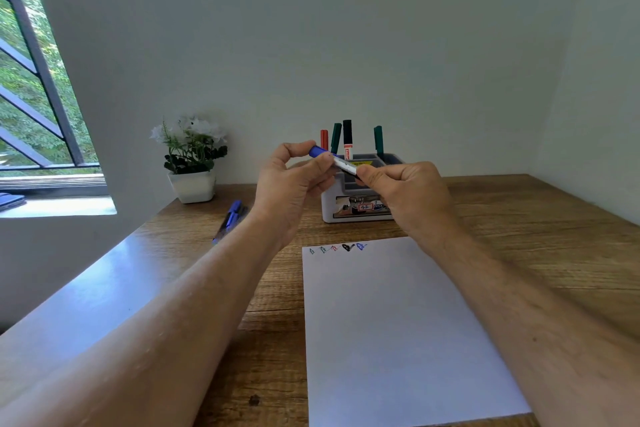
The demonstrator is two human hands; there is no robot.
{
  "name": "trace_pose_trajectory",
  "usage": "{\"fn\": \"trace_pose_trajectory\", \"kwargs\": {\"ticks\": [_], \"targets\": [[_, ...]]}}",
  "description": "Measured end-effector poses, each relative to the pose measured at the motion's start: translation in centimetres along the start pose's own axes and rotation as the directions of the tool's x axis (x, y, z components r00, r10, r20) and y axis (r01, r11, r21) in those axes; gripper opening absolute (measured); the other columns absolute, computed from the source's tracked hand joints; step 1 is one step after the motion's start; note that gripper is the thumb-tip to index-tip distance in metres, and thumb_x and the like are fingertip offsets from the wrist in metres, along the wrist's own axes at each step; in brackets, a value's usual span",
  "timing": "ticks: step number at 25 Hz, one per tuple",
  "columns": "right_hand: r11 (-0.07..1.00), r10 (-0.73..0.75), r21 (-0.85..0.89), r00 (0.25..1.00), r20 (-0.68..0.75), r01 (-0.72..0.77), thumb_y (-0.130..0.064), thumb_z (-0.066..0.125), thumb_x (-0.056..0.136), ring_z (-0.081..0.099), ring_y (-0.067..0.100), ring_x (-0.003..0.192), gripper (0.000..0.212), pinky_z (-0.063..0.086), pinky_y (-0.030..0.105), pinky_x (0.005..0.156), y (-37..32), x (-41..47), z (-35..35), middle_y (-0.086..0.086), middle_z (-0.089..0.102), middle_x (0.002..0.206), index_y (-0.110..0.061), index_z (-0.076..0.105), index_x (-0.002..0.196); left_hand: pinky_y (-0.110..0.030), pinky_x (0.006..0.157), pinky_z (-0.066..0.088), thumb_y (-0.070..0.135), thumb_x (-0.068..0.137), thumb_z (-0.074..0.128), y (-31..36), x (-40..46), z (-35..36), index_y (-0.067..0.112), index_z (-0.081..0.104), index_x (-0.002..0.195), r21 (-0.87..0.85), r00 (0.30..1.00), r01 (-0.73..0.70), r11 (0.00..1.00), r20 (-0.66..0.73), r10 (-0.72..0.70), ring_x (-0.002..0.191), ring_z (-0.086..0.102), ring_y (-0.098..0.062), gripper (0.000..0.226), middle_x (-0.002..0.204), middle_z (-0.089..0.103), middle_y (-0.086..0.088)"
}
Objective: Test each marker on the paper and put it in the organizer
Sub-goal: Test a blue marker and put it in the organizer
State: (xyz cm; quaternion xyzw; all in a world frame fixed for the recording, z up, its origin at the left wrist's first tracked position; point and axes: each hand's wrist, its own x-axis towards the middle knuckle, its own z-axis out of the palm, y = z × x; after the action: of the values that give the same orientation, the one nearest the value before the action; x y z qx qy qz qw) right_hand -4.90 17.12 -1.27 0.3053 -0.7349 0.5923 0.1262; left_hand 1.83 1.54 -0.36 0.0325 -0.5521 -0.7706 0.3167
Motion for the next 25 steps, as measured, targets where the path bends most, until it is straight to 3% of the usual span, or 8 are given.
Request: {"fn": "trace_pose_trajectory", "kwargs": {"ticks": [4, 6, 9, 10, 14, 17, 21, 25], "targets": [[0.997, -0.033, -0.062, 0.996, 0.087, 0.038, -0.048, 0.058, 0.093, 0.045, 0.0, 0.036, 0.033, 0.029, 0.01, 0.035, -0.1, -0.6, 0.2, -0.018, 0.051, 0.038, -0.028, 0.073, 0.071, -0.033, 0.072, 0.061, -0.002, 0.082, 0.073, -0.1, -0.3, 0.4, 0.011, 0.056, 0.116, 0.064, 0.998, -0.048, 0.997, -0.027, 0.049, 0.086, 0.075, -0.03, 0.039, 0.091, 0.076, -0.015], [0.99, -0.008, -0.141, 0.998, 0.056, 0.015, -0.051, 0.047, 0.098, 0.05, -0.001, 0.04, 0.045, 0.031, 0.01, 0.038, 0.1, -0.7, 0.2, -0.016, 0.056, 0.044, -0.025, 0.069, 0.067, -0.033, 0.073, 0.061, -0.001, 0.081, 0.075, 0.1, -0.5, 0.5, 0.014, 0.058, 0.113, 0.129, 0.989, -0.132, 0.983, -0.043, 0.138, 0.084, 0.075, -0.027, 0.04, 0.086, 0.076, -0.01], [0.974, 0.031, -0.223, 0.996, -0.079, -0.048, -0.044, 0.034, 0.104, 0.055, 0.001, 0.059, 0.043, 0.033, 0.019, 0.048, 0.8, -0.1, -0.1, -0.007, 0.067, 0.073, -0.022, 0.071, 0.1, -0.033, 0.079, 0.06, 0.004, 0.08, 0.078, 0.9, -0.1, 0.9, 0.023, 0.059, 0.105, 0.306, 0.932, -0.327, 0.894, -0.051, 0.358, 0.082, 0.075, -0.018, 0.037, 0.084, 0.076, -0.004], [0.967, 0.011, -0.251, 0.994, -0.107, -0.038, -0.04, 0.034, 0.105, 0.054, 0.0, 0.064, 0.04, 0.033, 0.016, 0.048, 1.0, 0.1, -0.3, -0.005, 0.066, 0.078, -0.02, 0.069, 0.108, -0.031, 0.079, 0.06, 0.006, 0.08, 0.079, 1.3, 0.1, 1.2, 0.027, 0.058, 0.102, 0.377, 0.897, -0.393, 0.839, -0.042, 0.44, 0.081, 0.074, -0.015, 0.036, 0.083, 0.075, -0.002], [0.938, -0.116, -0.341, 0.979, -0.165, 0.054, -0.032, 0.035, 0.106, 0.05, -0.001, 0.063, 0.028, 0.036, 0.007, 0.043, 1.4, 0.2, -0.5, 0.001, 0.063, 0.085, -0.015, 0.057, 0.106, -0.024, 0.076, 0.058, 0.011, 0.081, 0.078, 2.4, 1.9, 3.1, 0.034, 0.056, 0.096, 0.514, 0.781, -0.547, 0.661, 0.03, 0.624, 0.076, 0.07, -0.003, 0.035, 0.079, 0.071, 0.019], [0.936, -0.136, -0.342, 0.981, -0.138, 0.082, -0.031, 0.035, 0.105, 0.05, 0.0, 0.061, 0.024, 0.035, 0.005, 0.04, 1.6, 0.2, -0.4, 0.004, 0.063, 0.086, -0.015, 0.053, 0.104, -0.012, 0.071, 0.053, 0.008, 0.084, 0.074, 2.8, 4.0, 4.8, 0.03, 0.058, 0.099, 0.566, 0.747, -0.578, 0.587, 0.077, 0.661, 0.074, 0.067, 0.006, 0.032, 0.076, 0.069, 0.021], [0.919, -0.147, -0.383, 0.983, -0.11, 0.095, -0.034, 0.037, 0.105, 0.06, 0.008, 0.069, 0.02, 0.038, 0.01, 0.043, 1.7, 0.3, -0.2, -0.001, 0.063, 0.087, -0.02, 0.05, 0.102, -0.005, 0.067, 0.049, 0.007, 0.088, 0.069, 2.2, 6.0, 6.1, 0.028, 0.06, 0.106, 0.621, 0.773, -0.534, 0.574, 0.084, 0.629, 0.074, 0.064, 0.01, 0.03, 0.082, 0.067, 0.013], [0.914, -0.181, -0.385, 0.978, -0.103, 0.128, -0.034, 0.042, 0.103, 0.051, -0.004, 0.059, 0.015, 0.037, 0.006, 0.039, 1.2, 0.4, 0.0, -0.008, 0.056, 0.076, -0.022, 0.048, 0.096, -0.012, 0.062, 0.053, 0.009, 0.092, 0.063, 0.1, 6.6, 6.5, 0.031, 0.059, 0.111, 0.702, 0.82, -0.461, 0.543, 0.102, 0.563, 0.071, 0.066, 0.004, 0.03, 0.084, 0.068, 0.012]]}}
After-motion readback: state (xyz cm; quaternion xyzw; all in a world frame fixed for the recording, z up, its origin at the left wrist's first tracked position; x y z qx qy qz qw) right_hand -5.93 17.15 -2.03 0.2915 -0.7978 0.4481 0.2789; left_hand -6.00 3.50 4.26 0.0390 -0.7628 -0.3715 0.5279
